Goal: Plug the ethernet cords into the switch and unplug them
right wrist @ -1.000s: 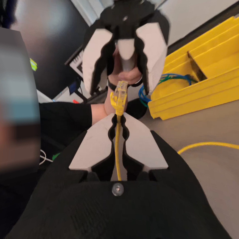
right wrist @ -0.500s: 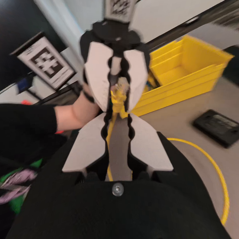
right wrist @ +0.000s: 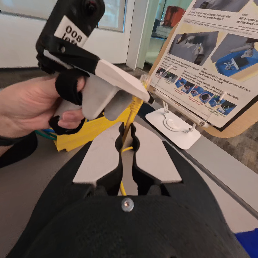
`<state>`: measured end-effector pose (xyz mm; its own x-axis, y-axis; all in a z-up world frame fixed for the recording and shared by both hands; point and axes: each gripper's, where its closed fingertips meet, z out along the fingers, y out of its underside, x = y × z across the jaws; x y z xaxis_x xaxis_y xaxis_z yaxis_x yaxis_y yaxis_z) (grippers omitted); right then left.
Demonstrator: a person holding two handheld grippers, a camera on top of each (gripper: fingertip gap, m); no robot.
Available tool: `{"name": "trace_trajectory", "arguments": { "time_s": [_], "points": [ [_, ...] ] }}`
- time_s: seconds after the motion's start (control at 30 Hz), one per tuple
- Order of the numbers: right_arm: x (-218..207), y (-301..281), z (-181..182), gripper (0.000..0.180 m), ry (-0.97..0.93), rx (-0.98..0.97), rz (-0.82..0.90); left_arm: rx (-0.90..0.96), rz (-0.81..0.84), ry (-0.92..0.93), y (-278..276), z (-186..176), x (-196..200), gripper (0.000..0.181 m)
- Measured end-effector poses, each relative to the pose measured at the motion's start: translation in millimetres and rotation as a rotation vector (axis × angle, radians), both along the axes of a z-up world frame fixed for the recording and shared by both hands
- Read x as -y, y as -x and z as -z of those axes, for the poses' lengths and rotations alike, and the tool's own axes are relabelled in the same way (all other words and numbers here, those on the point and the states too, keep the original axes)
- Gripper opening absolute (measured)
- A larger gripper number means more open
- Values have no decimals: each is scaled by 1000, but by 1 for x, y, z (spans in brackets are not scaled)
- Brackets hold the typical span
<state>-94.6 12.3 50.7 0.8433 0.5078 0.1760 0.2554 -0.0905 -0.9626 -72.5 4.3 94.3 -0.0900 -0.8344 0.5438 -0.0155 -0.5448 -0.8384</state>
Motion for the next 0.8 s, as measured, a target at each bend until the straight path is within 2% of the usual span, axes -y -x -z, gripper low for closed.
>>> {"name": "trace_trajectory", "arguments": {
  "time_s": [0.03, 0.13, 0.17, 0.2, 0.27, 0.33, 0.43, 0.5, 0.57, 0.6, 0.67, 0.7, 0.8],
  "points": [
    [2, -4, -1, 8, 23, 34, -5, 9, 39, -36, 1, -3, 4, 17],
    [27, -10, -12, 7, 130, 84, -151, 90, 251, -133, 13, -20, 28, 25],
    [38, -14, -17, 6, 176, 69, -189, 91, 289, -167, 16, -21, 33, 38],
    [52, -14, -22, 6, 218, 57, -262, 90, 304, -225, 19, -22, 37, 53],
    [80, -15, -28, 6, 248, 76, -389, 42, 300, -373, 21, -13, 46, 49],
    [98, -20, -23, 6, 302, 138, -429, 47, 297, -480, 20, -9, 61, 59],
    [109, -26, -16, 6, 363, 184, -435, 124, 324, -582, 19, -11, 88, 56],
    [113, -28, -12, 6, 374, 213, -447, 88, 294, -642, 14, -6, 92, 56],
    [115, -31, -7, 6, 390, 247, -444, 64, 346, -652, 13, 0, 102, 55],
    [116, -30, -5, 6, 397, 256, -453, 59, 368, -651, 13, 1, 106, 52],
    [119, -28, -1, 6, 407, 279, -476, 73, 400, -677, 13, 4, 113, 34],
    [120, -28, 1, 6, 413, 294, -480, 75, 388, -696, 11, 5, 113, 32],
    [120, -28, 11, 6, 446, 336, -473, 27, 382, -698, 7, 13, 110, 40]
  ]
}}
